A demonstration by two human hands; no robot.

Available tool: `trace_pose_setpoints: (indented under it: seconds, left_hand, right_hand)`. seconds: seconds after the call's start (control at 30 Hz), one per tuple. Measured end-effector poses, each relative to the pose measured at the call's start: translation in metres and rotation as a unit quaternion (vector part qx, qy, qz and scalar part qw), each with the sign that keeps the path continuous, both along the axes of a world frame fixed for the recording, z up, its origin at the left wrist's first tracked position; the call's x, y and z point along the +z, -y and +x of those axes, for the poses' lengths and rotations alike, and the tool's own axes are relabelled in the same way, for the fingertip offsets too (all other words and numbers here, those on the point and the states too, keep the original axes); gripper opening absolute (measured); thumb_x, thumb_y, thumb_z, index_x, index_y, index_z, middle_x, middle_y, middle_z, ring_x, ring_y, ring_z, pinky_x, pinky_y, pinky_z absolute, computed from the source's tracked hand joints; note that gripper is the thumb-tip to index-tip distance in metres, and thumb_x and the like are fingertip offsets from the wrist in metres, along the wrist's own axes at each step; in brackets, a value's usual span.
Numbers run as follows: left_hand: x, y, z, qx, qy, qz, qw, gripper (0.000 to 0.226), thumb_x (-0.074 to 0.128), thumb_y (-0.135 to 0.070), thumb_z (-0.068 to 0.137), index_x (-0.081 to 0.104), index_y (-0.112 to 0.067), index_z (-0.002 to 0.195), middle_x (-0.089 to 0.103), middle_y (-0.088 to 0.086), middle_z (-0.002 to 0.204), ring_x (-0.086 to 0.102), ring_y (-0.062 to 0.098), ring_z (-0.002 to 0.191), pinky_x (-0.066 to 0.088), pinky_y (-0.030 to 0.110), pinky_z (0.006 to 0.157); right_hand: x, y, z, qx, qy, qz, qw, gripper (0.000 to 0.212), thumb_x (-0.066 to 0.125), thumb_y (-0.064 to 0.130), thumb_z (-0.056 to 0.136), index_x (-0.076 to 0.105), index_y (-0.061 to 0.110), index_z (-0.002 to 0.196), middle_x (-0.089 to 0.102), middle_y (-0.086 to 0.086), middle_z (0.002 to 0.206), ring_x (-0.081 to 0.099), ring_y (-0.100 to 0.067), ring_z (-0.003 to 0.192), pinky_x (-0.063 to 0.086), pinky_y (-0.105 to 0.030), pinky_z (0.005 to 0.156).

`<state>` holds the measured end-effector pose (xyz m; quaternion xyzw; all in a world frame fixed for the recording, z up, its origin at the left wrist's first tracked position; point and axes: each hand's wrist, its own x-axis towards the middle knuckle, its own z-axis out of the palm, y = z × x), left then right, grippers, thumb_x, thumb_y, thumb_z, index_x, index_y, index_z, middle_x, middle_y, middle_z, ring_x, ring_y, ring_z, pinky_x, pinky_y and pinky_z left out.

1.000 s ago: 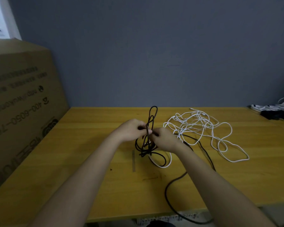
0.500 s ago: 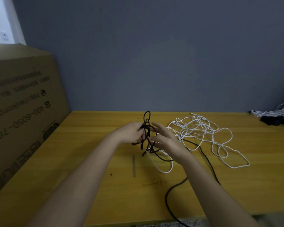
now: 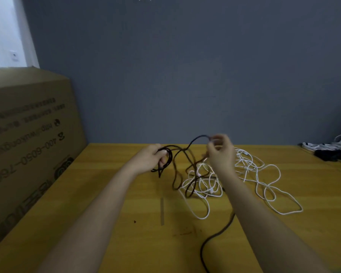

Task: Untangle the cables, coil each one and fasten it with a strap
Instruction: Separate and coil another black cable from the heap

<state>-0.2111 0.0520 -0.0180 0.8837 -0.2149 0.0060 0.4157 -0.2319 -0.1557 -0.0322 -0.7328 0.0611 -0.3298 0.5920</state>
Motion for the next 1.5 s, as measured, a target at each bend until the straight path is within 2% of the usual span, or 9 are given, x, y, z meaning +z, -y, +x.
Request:
trace_pose_setpoints:
  seconds: [0.13, 0.23, 0.4, 0.5, 0.63, 0.73, 0.9, 1.2, 1.5]
  left_hand:
    - [0.015, 0.0, 0.0, 0.049, 0.054, -0.041, 0.997, 0.025, 0.041, -0.02, 0.103, 0.054, -0.015, 0.082, 0.06, -0.004, 0.07, 0.057, 0.005, 0.063, 0.042, 0.018, 0.062]
    - [0.02, 0.006, 0.002, 0.06, 0.065, -0.029, 0.996, 0.022, 0.043, -0.022, 0.102, 0.058, -0.011, 0.089, 0.062, -0.003, 0.072, 0.06, 0.007, 0.066, 0.045, 0.025, 0.067]
    - [0.025, 0.017, -0.002, 0.048, 0.059, -0.043, 0.996, 0.021, 0.047, -0.026, 0.1, 0.058, -0.013, 0.087, 0.065, -0.006, 0.071, 0.062, -0.002, 0.059, 0.042, 0.018, 0.057]
    - [0.031, 0.019, -0.009, 0.018, 0.037, -0.094, 0.995, 0.021, 0.049, -0.026, 0.1, 0.059, -0.013, 0.087, 0.066, -0.004, 0.067, 0.065, 0.011, 0.067, 0.049, 0.028, 0.071]
    - [0.04, 0.016, -0.02, -0.039, -0.013, -0.119, 0.992, 0.025, 0.046, -0.032, 0.1, 0.059, -0.014, 0.092, 0.054, -0.006, 0.062, 0.055, 0.006, 0.058, 0.045, 0.022, 0.07]
    - [0.04, 0.014, -0.021, -0.057, -0.055, -0.164, 0.983, 0.027, 0.046, -0.031, 0.1, 0.063, -0.01, 0.098, 0.043, -0.008, 0.057, 0.043, 0.008, 0.055, 0.039, 0.024, 0.066]
    - [0.038, 0.009, -0.021, -0.098, -0.137, -0.235, 0.957, 0.019, 0.051, -0.022, 0.098, 0.059, -0.008, 0.089, 0.035, -0.008, 0.055, 0.036, 0.008, 0.052, 0.037, 0.025, 0.062]
    - [0.032, 0.016, -0.034, -0.214, -0.235, -0.323, 0.891, 0.021, 0.035, -0.018, 0.102, 0.047, -0.01, 0.086, 0.038, -0.005, 0.059, 0.042, 0.01, 0.056, 0.049, 0.023, 0.064]
    - [0.015, 0.032, -0.045, -0.246, -0.228, -0.448, 0.829, 0.02, 0.04, -0.026, 0.095, 0.044, -0.011, 0.081, 0.034, -0.006, 0.053, 0.037, 0.009, 0.046, 0.045, 0.023, 0.058]
  right_hand:
    - [0.024, 0.015, 0.02, 0.069, -0.088, -0.04, 0.993, 0.038, 0.05, 0.009, 0.098, 0.046, 0.018, 0.135, 0.043, -0.003, 0.144, 0.045, -0.022, 0.13, 0.041, -0.03, 0.099]
    - [0.026, 0.008, 0.015, 0.133, -0.069, -0.097, 0.984, 0.045, 0.049, 0.013, 0.099, 0.041, 0.026, 0.141, 0.025, 0.001, 0.156, 0.028, -0.017, 0.142, 0.03, -0.035, 0.113]
    - [0.025, -0.017, -0.006, 0.294, -0.07, -0.142, 0.943, 0.047, 0.054, 0.02, 0.097, 0.041, 0.022, 0.142, 0.055, 0.007, 0.131, 0.05, -0.008, 0.122, 0.04, -0.019, 0.097]
    - [0.009, -0.026, -0.009, 0.303, -0.082, -0.216, 0.924, 0.033, 0.045, 0.025, 0.101, 0.049, 0.023, 0.134, 0.063, 0.005, 0.122, 0.055, -0.004, 0.117, 0.041, -0.031, 0.105]
    - [0.005, -0.03, -0.017, 0.352, -0.061, -0.085, 0.93, 0.028, 0.039, 0.028, 0.102, 0.052, 0.025, 0.127, 0.062, 0.011, 0.122, 0.054, 0.001, 0.118, 0.041, -0.021, 0.102]
    - [0.008, -0.031, -0.022, 0.369, -0.046, -0.023, 0.928, 0.024, 0.04, 0.025, 0.101, 0.059, 0.01, 0.099, 0.069, -0.007, 0.097, 0.064, -0.018, 0.103, 0.05, -0.032, 0.095]
    - [0.006, -0.027, -0.036, 0.446, -0.061, 0.114, 0.886, 0.022, 0.047, 0.03, 0.093, 0.051, 0.01, 0.086, 0.055, 0.001, 0.072, 0.063, -0.017, 0.088, 0.051, -0.031, 0.088]
    - [0.012, -0.045, -0.028, 0.285, -0.038, 0.226, 0.931, 0.042, 0.037, 0.044, 0.1, 0.044, 0.014, 0.072, 0.03, 0.003, 0.051, 0.032, -0.013, 0.049, 0.039, -0.027, 0.055]
    - [0.015, -0.039, -0.026, 0.341, -0.08, 0.192, 0.917, 0.047, 0.034, 0.049, 0.098, 0.054, 0.009, 0.08, 0.053, -0.007, 0.062, 0.055, -0.013, 0.048, 0.046, -0.021, 0.049]
